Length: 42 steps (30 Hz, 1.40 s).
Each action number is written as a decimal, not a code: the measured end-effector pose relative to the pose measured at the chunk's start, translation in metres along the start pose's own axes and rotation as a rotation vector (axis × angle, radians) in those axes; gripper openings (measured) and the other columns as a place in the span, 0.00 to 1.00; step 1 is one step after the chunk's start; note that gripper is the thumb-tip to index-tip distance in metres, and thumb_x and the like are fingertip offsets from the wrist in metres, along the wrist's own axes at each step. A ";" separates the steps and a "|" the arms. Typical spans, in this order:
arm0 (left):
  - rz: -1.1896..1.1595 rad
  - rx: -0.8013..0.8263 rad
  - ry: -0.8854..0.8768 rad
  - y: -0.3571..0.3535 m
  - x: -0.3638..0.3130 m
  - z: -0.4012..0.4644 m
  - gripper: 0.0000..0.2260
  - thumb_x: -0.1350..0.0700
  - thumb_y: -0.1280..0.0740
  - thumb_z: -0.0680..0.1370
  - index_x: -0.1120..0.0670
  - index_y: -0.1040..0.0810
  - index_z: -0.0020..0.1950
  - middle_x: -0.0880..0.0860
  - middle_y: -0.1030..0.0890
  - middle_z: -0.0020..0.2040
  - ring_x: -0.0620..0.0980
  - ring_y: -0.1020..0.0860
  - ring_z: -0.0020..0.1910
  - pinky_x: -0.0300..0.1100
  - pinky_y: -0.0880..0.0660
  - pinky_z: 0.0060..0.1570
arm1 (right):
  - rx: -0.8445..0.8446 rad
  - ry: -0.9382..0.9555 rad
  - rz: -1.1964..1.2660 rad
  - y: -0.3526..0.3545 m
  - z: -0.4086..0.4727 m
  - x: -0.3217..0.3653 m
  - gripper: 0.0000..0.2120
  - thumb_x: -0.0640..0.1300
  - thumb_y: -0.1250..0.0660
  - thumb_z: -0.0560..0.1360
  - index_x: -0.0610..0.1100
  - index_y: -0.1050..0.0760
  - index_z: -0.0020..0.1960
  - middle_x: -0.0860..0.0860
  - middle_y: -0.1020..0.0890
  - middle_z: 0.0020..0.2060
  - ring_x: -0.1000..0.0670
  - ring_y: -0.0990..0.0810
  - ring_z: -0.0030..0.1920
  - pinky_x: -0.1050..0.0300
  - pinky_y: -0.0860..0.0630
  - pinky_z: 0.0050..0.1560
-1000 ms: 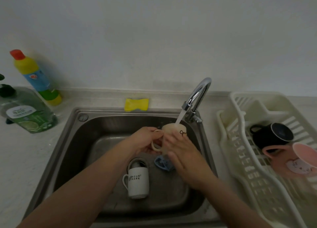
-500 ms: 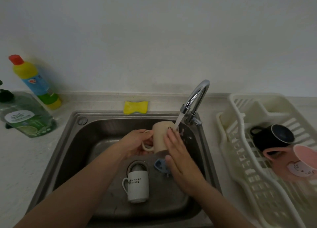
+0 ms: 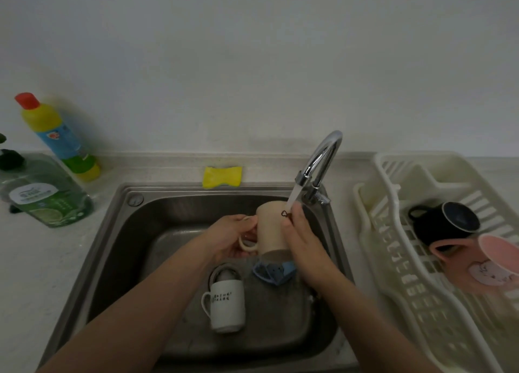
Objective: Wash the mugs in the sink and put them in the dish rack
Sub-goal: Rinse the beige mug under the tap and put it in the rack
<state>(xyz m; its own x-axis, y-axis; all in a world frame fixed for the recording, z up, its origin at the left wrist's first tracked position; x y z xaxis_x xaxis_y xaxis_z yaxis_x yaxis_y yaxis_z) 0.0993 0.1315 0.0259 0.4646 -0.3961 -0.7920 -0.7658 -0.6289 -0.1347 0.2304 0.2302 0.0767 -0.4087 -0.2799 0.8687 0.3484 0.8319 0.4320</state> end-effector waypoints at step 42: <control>0.114 0.027 -0.008 -0.011 -0.004 0.002 0.09 0.51 0.37 0.82 0.54 0.22 0.48 0.54 0.18 0.38 0.48 0.19 0.33 0.42 0.22 0.32 | -0.022 0.417 -0.677 -0.007 -0.006 0.019 0.31 0.58 0.56 0.80 0.43 0.47 0.78 0.53 0.50 0.78 0.63 0.67 0.73 0.60 0.64 0.75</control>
<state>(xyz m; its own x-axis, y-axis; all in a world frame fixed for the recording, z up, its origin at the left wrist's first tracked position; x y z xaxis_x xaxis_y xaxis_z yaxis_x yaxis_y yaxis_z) 0.1044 0.1414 0.0296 0.3702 -0.4589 -0.8077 -0.8251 -0.5619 -0.0589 0.2252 0.2168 0.0914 -0.1895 -0.8814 0.4327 0.1556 0.4082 0.8995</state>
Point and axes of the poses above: each hand's wrist, its own z-axis towards the middle knuckle, its own y-axis out of the back of the hand, x = y × z, the point moved 5 cm from there along z, towards the middle knuckle
